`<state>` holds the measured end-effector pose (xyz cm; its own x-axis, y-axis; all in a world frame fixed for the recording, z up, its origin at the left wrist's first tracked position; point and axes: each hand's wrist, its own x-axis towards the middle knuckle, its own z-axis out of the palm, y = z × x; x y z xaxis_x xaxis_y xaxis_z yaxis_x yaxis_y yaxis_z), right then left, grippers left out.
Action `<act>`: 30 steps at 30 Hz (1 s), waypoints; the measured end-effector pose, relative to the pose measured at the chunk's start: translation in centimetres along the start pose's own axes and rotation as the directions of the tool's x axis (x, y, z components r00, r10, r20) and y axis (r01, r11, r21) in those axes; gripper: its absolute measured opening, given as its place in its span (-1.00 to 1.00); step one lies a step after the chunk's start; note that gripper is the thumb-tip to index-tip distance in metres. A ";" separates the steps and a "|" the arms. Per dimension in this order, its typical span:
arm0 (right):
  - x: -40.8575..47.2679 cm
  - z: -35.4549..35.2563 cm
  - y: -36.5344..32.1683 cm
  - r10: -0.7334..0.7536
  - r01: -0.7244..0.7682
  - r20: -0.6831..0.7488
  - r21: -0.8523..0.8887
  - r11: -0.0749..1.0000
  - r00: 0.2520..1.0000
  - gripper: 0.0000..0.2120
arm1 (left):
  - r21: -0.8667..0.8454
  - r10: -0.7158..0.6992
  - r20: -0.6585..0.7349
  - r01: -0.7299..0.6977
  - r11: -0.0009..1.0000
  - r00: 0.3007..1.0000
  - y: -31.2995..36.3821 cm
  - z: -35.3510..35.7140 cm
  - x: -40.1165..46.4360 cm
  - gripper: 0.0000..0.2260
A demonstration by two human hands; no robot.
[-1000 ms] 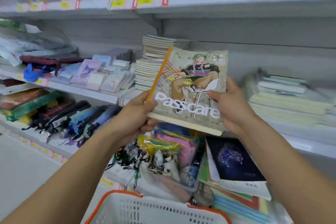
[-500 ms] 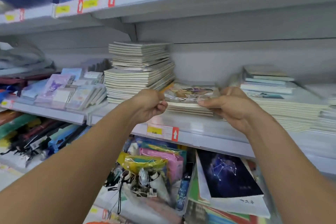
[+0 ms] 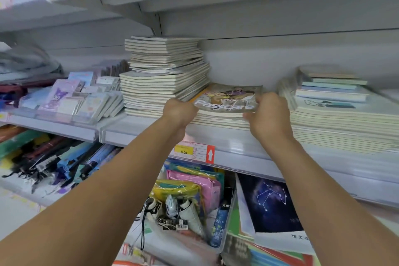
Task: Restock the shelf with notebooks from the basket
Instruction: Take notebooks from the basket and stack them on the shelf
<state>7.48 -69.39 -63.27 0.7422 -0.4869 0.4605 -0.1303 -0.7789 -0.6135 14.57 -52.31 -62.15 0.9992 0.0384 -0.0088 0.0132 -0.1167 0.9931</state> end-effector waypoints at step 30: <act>-39.7 26.6 13.6 0.243 0.215 0.948 -0.286 0.934 0.208 0.35 | 0.938 -0.546 0.344 -0.302 0.168 0.764 -16.1 -26.5 -16.0 -0.62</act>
<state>-6.28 -50.10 -106.97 0.7455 0.0843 -0.6612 -0.1505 -0.9451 -0.2901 -2.63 -24.76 -74.93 0.7690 -0.2479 -0.5892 -0.2648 -0.9625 0.0593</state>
